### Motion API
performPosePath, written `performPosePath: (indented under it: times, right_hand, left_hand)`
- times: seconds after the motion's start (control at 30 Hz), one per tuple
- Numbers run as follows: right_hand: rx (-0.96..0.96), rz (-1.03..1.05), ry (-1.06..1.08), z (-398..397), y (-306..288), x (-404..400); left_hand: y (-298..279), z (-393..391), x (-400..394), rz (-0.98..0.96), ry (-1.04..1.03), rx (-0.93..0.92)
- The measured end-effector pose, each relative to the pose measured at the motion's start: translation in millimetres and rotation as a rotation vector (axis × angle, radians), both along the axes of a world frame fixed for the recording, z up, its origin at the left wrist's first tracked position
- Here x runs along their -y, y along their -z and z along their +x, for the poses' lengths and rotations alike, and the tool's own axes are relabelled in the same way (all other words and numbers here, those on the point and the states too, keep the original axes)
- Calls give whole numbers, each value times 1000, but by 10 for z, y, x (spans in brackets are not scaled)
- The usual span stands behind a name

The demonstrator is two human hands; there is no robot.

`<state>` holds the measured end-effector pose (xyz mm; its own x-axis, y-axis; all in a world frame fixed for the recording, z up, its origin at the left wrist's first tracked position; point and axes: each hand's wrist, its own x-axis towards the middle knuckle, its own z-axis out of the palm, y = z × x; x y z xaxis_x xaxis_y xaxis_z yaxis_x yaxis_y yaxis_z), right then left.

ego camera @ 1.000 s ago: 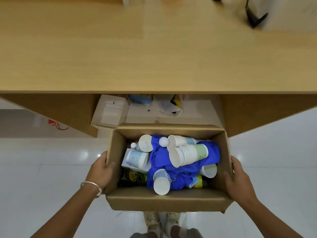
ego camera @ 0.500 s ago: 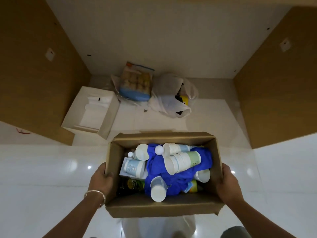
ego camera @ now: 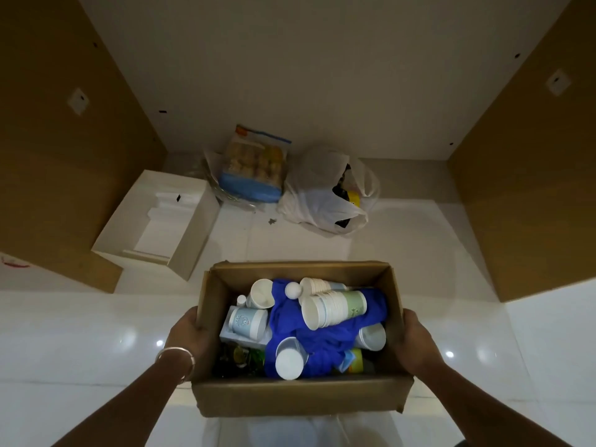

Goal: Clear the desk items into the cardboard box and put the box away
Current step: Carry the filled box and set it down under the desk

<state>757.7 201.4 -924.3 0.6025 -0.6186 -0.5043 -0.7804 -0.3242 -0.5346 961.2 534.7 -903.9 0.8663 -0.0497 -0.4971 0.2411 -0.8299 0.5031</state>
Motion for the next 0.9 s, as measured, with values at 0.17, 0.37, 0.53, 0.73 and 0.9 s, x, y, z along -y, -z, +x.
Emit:
performPosePath:
  times: [0.17, 0.37, 0.53, 0.73, 0.9]
  right_hand:
    - [45, -107, -108, 146, 137, 79]
    - [55, -246, -248, 401, 280, 218]
    - [-26, -396, -351, 587, 445, 348]
    - [-82, -501, -408, 711, 595, 434]
    - [-168, -538, -425, 887, 575, 493]
  left_hand:
    - [215, 151, 114, -25, 18, 40]
    - [414, 383, 271, 41, 153, 154]
    - [597, 569, 337, 174, 293, 250]
    - [678, 688, 402, 224, 469, 309]
    - [770, 883, 475, 343, 538, 303]
